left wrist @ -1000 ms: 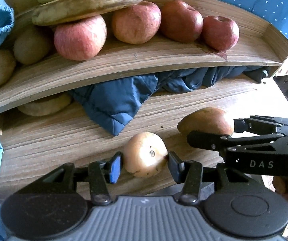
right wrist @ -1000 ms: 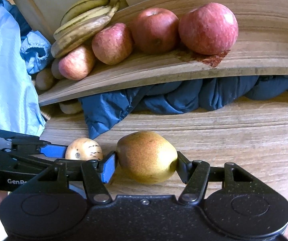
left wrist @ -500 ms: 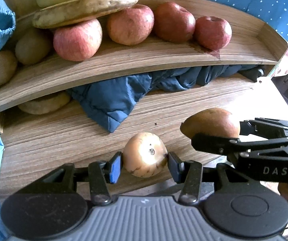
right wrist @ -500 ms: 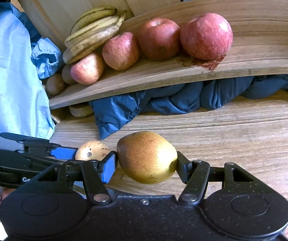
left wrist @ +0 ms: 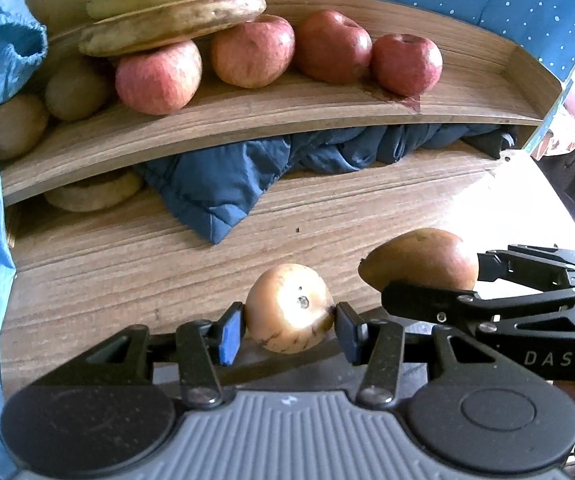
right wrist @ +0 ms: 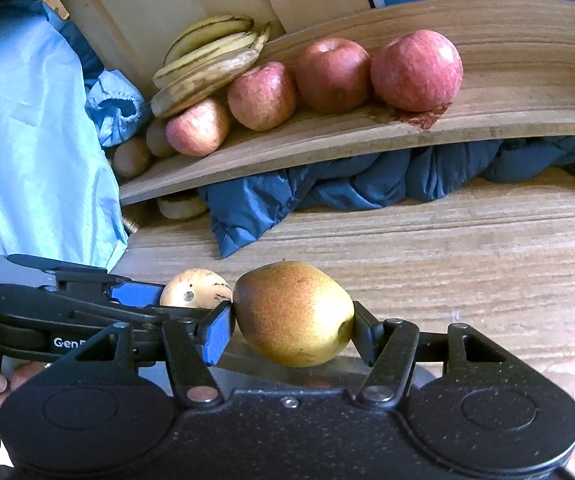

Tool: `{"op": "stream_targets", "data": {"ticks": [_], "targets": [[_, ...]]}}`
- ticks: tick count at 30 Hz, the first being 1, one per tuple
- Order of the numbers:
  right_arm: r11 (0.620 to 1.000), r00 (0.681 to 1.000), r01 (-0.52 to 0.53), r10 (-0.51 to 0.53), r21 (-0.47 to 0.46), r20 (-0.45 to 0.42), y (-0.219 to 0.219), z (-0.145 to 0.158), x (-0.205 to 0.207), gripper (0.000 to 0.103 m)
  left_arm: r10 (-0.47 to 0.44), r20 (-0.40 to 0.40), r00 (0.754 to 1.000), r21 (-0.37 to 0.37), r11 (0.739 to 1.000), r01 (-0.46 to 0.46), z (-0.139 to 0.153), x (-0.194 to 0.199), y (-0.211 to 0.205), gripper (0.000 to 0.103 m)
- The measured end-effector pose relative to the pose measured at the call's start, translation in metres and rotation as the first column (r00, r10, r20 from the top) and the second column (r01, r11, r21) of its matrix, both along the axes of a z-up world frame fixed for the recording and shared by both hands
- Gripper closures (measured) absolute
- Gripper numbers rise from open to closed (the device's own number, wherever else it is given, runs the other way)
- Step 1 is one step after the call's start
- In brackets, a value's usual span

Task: Organize fruits
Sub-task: 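Carry the pepino and the yellow pear over the steel tray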

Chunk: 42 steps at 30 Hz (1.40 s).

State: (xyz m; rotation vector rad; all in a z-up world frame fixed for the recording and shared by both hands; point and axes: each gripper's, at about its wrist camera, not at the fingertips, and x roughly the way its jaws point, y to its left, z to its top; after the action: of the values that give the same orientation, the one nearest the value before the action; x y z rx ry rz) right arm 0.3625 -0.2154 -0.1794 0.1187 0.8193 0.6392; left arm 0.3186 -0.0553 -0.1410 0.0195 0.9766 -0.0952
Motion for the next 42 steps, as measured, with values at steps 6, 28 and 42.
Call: {"op": "stream_targets", "data": {"ticks": [6, 28, 42], "targets": [[1.0, 1.0, -0.005, 0.005, -0.003, -0.006, -0.005, 0.0, -0.012, 0.04, 0.012, 0.004, 1.0, -0.002, 1.0, -0.012, 0.002, -0.012, -0.002, 0.05], [0.998, 0.998, -0.05, 0.049, -0.026, -0.041, -0.006, -0.004, -0.044, 0.048, 0.071, 0.0, 0.997, -0.013, 0.997, -0.071, -0.009, -0.051, -0.002, 0.05], [0.996, 0.997, -0.062, 0.059, -0.057, -0.058, -0.002, -0.01, -0.053, 0.048, 0.1, -0.03, 0.995, -0.018, 0.995, -0.101, -0.02, -0.057, 0.003, 0.05]]}}
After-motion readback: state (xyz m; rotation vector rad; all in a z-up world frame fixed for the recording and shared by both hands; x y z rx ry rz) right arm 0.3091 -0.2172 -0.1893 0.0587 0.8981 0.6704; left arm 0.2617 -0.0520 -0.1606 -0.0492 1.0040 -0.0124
